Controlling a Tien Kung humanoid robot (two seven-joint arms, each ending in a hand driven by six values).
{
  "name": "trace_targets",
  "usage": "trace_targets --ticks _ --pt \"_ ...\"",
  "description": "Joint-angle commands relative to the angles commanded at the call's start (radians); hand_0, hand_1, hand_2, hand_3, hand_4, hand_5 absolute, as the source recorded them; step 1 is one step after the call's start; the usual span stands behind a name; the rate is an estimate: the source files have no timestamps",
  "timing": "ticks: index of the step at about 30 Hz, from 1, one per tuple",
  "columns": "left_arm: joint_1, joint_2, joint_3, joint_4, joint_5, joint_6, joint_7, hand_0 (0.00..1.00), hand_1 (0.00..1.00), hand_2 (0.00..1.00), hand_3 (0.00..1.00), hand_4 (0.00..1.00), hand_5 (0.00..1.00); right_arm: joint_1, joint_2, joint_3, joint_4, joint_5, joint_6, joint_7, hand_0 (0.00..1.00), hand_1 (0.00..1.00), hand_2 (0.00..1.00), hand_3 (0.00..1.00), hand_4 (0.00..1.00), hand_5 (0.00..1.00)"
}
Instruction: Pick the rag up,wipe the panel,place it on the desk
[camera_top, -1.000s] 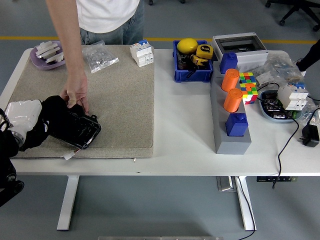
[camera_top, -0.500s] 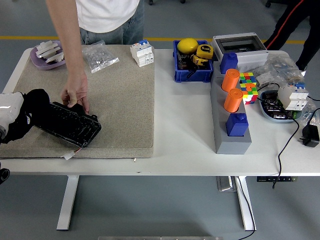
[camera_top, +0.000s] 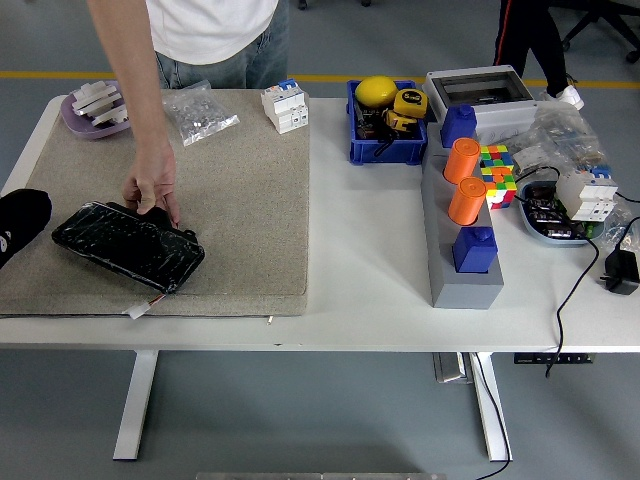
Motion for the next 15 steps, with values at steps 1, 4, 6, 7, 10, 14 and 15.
trace_targets --ticks 1,4,6,7,10,14,15 --pt "-0.004 -0.003 0.000 0.024 -0.019 0.004 -0.016 0.240 0.211 0.506 0.559 0.579 0.008 0.001 0.000 0.000 0.000 0.000 0.000 0.000 0.810 0.678 0.701 0.659 0.984 0.777" --pt "-0.008 -0.013 -0.010 0.070 -0.049 0.018 -0.047 0.249 0.213 0.507 0.561 0.570 0.009 0.003 0.001 0.000 0.002 -0.002 -0.001 0.000 0.810 0.678 0.701 0.659 0.983 0.777" --pt "-0.009 -0.021 -0.011 0.081 -0.059 0.029 -0.063 0.249 0.213 0.507 0.561 0.570 0.009 0.003 0.003 -0.003 0.002 -0.001 -0.001 -0.001 0.810 0.678 0.701 0.659 0.983 0.777" --pt "-0.009 -0.025 -0.011 0.083 -0.065 0.032 -0.068 0.249 0.213 0.507 0.561 0.570 0.009 0.004 0.003 -0.004 0.002 0.000 -0.001 -0.001 0.810 0.678 0.701 0.659 0.983 0.777" --pt "-0.012 -0.034 -0.009 0.086 -0.075 0.035 -0.076 0.246 0.211 0.503 0.564 0.571 0.009 0.005 0.004 -0.004 0.002 0.000 -0.002 -0.002 0.810 0.678 0.701 0.659 0.983 0.777" --pt "-0.018 -0.047 -0.003 0.105 -0.109 0.042 -0.092 0.273 0.229 0.504 0.560 0.560 0.012 0.007 0.004 0.002 0.005 -0.007 -0.004 -0.002 0.810 0.678 0.701 0.658 0.982 0.779" --pt "-0.019 -0.050 -0.002 0.109 -0.118 0.043 -0.096 0.273 0.229 0.504 0.560 0.560 0.012 0.007 0.004 0.002 0.005 -0.008 -0.004 -0.002 0.810 0.678 0.701 0.658 0.982 0.779"
